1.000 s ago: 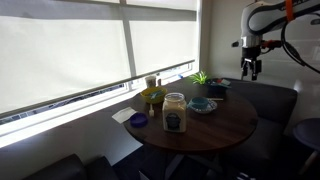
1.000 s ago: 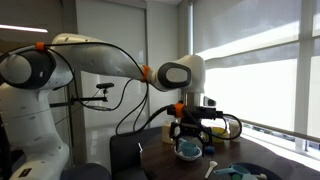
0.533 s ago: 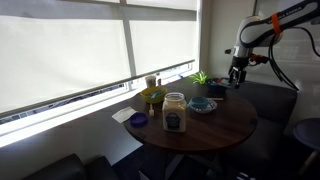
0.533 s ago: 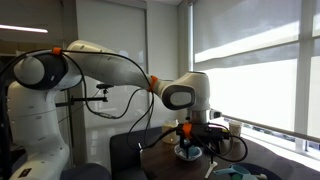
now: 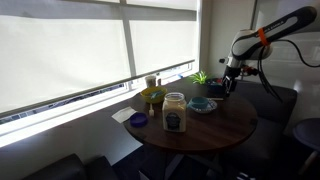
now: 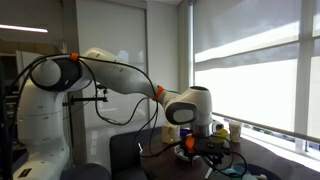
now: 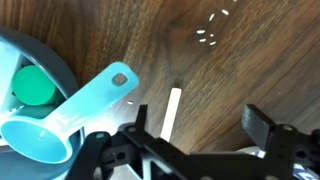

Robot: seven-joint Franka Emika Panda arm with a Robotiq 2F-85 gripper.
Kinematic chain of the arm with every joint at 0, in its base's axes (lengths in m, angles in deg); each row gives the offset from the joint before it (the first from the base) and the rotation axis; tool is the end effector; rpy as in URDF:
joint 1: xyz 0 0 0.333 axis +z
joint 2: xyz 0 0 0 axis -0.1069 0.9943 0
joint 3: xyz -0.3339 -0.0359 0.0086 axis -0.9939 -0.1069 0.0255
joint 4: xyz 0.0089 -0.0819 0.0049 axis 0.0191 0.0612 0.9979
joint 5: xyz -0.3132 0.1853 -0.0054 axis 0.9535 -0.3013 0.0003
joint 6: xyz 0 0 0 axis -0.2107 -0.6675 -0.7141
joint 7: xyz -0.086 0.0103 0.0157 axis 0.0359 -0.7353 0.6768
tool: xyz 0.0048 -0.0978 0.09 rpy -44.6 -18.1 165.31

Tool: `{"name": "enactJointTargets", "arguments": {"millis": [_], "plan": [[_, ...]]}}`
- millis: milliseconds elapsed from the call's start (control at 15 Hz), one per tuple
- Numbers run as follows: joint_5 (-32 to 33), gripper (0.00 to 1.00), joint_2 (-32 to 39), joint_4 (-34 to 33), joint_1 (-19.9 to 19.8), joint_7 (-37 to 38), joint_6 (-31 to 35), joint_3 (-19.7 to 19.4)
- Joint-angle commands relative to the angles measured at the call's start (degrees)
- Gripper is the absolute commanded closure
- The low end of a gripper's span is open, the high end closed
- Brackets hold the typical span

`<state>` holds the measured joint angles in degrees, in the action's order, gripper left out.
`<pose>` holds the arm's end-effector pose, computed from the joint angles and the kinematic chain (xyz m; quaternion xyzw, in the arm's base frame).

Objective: Put the spoon in the open bottle

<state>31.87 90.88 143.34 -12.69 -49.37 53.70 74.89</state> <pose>0.5193 -0.1629 0.4271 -0.9453 -0.3149 -0.0843 0.0073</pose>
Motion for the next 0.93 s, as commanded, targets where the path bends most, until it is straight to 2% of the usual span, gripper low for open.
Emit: {"name": "enactJointTargets", "arguments": {"millis": [0,333,400,467,533,667,733,867], "plan": [[-2.8,0.21,2.8,-0.7,-1.3,-1.6,4.1,1.7],[-1.9,0.42,5.3,-0.8,-1.8,0.3,7.5,2.8],[-1.8,0.43,5.6,-0.8,-1.9,0.5,7.9,3.0],[-1.7,0.49,5.7,-0.7,-2.0,1.0,8.3,3.2],[-1.8,0.46,5.9,-0.8,-2.2,1.4,8.4,3.3],[-1.6,0.7,5.9,-0.7,-2.4,2.4,8.5,3.5],[-1.7,0.73,5.7,-0.6,-2.5,2.7,8.3,3.5],[-1.6,0.89,5.4,-0.6,-2.7,3.1,7.8,3.7]]}}
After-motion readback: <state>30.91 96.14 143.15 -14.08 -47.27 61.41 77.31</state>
